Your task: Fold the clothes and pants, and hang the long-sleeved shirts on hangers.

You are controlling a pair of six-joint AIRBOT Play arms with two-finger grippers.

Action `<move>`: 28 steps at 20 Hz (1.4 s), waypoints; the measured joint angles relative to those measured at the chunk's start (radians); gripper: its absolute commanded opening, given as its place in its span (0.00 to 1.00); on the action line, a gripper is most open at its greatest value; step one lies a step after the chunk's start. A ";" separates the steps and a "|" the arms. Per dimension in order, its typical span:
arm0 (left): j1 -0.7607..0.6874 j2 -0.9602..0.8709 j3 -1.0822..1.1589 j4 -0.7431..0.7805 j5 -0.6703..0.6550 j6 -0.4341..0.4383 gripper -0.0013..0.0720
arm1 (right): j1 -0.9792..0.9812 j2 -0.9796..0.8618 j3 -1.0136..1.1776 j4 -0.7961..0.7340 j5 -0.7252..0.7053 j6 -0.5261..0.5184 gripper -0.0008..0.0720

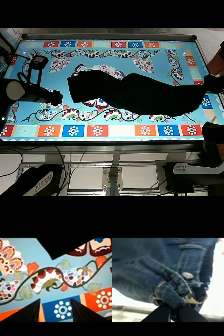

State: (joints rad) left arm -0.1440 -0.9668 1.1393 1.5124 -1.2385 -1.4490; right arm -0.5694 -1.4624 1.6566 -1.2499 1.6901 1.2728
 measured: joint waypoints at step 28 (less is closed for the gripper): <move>0.090 -0.620 0.000 -0.719 0.470 0.443 0.34 | -0.169 -0.003 -0.193 -0.019 -0.211 0.032 0.06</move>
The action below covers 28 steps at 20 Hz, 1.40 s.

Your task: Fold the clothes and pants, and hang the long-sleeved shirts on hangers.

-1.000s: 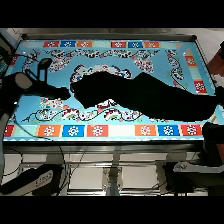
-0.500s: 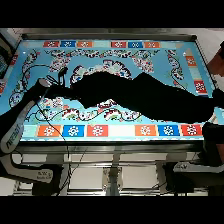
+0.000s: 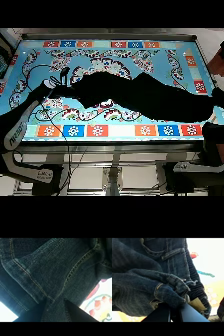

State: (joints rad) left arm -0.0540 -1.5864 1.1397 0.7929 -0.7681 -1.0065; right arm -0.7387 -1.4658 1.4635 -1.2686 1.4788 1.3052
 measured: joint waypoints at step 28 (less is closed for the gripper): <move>-0.073 -0.002 0.000 0.111 0.031 -0.105 0.33 | 0.011 0.000 0.000 0.015 0.002 -0.016 0.06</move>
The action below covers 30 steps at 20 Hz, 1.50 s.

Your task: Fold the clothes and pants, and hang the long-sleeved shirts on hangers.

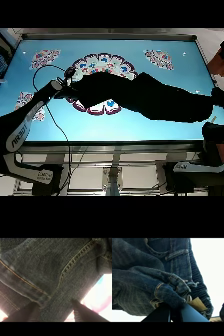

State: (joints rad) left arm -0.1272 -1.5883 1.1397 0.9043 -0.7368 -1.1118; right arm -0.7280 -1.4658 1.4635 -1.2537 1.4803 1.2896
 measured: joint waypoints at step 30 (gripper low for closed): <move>0.883 0.568 0.177 0.412 -0.326 -0.064 0.06 | 0.000 -0.018 0.189 0.292 0.123 0.067 0.06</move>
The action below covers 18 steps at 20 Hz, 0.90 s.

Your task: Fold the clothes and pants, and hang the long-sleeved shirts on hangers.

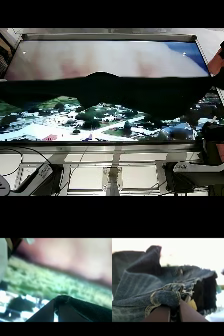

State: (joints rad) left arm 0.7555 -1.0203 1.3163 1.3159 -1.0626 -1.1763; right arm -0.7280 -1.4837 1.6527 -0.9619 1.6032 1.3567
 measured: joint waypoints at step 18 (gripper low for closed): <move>-0.019 0.005 -0.344 0.172 -0.089 0.045 0.06 | 0.001 0.021 -0.657 -0.096 0.070 -0.402 0.67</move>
State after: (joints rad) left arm 0.7361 -1.0149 0.9726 1.4883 -1.1511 -1.1316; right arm -0.7269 -1.4631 0.9962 -1.0576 1.6730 0.9546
